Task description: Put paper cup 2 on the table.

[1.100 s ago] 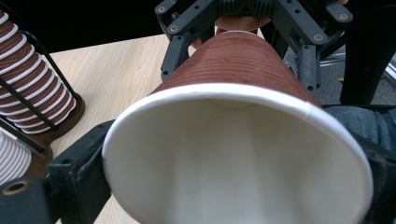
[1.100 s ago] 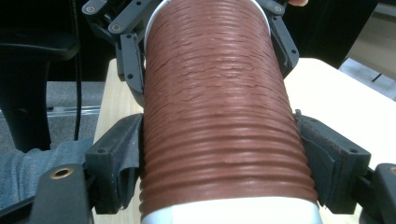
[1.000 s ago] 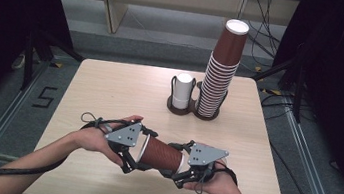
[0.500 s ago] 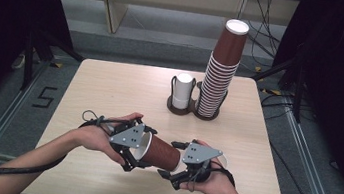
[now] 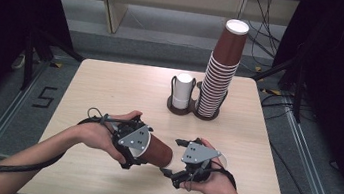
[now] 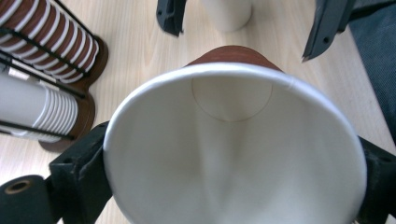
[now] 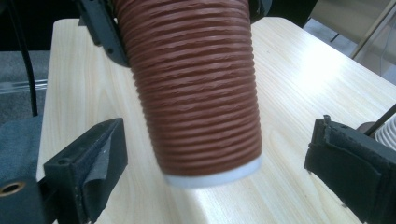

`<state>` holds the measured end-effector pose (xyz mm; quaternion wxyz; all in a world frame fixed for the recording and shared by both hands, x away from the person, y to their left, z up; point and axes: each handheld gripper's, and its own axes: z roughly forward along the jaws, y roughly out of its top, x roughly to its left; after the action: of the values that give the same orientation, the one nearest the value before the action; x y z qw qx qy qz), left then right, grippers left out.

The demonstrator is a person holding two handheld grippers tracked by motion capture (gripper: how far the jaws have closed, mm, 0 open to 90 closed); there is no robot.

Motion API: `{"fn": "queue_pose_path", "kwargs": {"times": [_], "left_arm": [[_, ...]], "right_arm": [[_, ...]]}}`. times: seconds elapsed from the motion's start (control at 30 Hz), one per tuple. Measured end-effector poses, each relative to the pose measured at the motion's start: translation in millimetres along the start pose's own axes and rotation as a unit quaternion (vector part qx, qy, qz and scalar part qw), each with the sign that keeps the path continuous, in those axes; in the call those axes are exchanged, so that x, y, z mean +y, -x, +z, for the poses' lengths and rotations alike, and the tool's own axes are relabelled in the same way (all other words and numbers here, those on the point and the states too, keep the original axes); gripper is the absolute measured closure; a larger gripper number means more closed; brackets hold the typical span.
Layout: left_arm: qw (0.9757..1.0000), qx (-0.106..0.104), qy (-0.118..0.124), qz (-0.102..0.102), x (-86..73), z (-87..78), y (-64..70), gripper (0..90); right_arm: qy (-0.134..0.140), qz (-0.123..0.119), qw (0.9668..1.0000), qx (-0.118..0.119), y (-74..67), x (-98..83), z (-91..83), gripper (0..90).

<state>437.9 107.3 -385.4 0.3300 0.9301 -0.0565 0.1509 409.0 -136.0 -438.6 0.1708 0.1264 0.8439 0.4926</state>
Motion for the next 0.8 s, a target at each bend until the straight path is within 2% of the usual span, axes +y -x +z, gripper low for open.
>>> {"fn": "queue_pose_path", "kwargs": {"times": [0.13, 0.2, 0.27, 0.37, 0.4, 0.43, 0.47, 0.5, 0.53, 0.57, 0.63, 0.67, 0.7, 0.73, 0.77, 0.8], "left_arm": [[0.9996, -0.004, -0.027, 0.008, 2.0, -1.3, -3.6, 8.1], [0.9993, 0.003, -0.034, 0.011, 2.8, -1.3, -3.8, 8.1], [0.9989, 0.002, -0.046, 0.012, 3.9, -1.8, -4.8, 8.1], [0.9982, 0.003, -0.058, 0.016, 5.4, -2.2, -5.9, 8.1], [0.9979, 0.003, -0.062, 0.017, 5.9, -2.5, -6.2, 8.1], [0.9976, 0.002, -0.067, 0.019, 6.3, -2.8, -6.5, 8.1], [0.9971, 0.0, -0.072, 0.023, 6.6, -2.9, -6.8, 8.1], [0.9967, -0.001, -0.078, 0.024, 6.7, -2.8, -7.0, 8.0], [0.9963, -0.002, -0.082, 0.026, 6.9, -2.7, -7.2, 8.1], [0.9956, -0.004, -0.089, 0.029, 7.2, -2.5, -7.3, 8.1], [0.9945, -0.005, -0.099, 0.034, 7.8, -2.1, -7.2, 8.0], [0.994, -0.007, -0.103, 0.035, 8.4, -1.9, -7.2, 8.0], [0.9934, -0.008, -0.108, 0.039, 9.0, -1.8, -7.5, 8.0], [0.9931, -0.009, -0.11, 0.041, 9.5, -1.4, -7.3, 8.0], [0.9927, -0.009, -0.113, 0.041, 10.0, -0.9, -7.3, 8.0], [0.992, -0.013, -0.118, 0.044, 10.4, -0.4, -7.3, 8.0]], "right_arm": [[-0.006, 0.009, 0.9999, 0.002, -2.0, 0.4, 0.5, 5.9], [-0.004, -0.002, 1.0, 0.0, -1.6, 1.2, 1.3, 6.2], [-0.009, 0.01, 0.9999, -0.001, -4.1, 1.7, 1.5, 6.4], [-0.01, -0.009, 0.9999, -0.002, -4.0, 3.5, 4.4, 6.7], [-0.01, -0.007, 0.9999, -0.002, -4.8, 3.8, 5.3, 6.9], [-0.017, 0.007, 0.9998, 0.001, -7.2, 4.3, 5.8, 7.0], [-0.014, -0.013, 0.9998, -0.002, -5.5, 5.4, 7.4, 7.1], [-0.015, -0.014, 0.9998, 0.001, -6.0, 6.2, 8.9, 7.2], [-0.022, 0.005, 0.9997, 0.005, -8.9, 6.5, 9.7, 7.3], [-0.017, -0.019, 0.9997, 0.001, -6.4, 8.0, 11.2, 7.3], [-0.026, -0.004, 0.9997, 0.005, -9.4, 10.1, 14.0, 7.4], [-0.022, -0.017, 0.9996, 0.007, -7.6, 11.6, 16.0, 7.5], [-0.026, -0.002, 0.9996, 0.007, -9.7, 12.6, 16.8, 7.6], [-0.027, -0.002, 0.9996, 0.008, -10.0, 13.9, 18.5, 7.7], [-0.023, -0.03, 0.9993, 0.004, -7.1, 15.6, 20.8, 7.8], [-0.032, -0.006, 0.9994, 0.009, -10.6, 16.2, 22.3, 8.0]]}}
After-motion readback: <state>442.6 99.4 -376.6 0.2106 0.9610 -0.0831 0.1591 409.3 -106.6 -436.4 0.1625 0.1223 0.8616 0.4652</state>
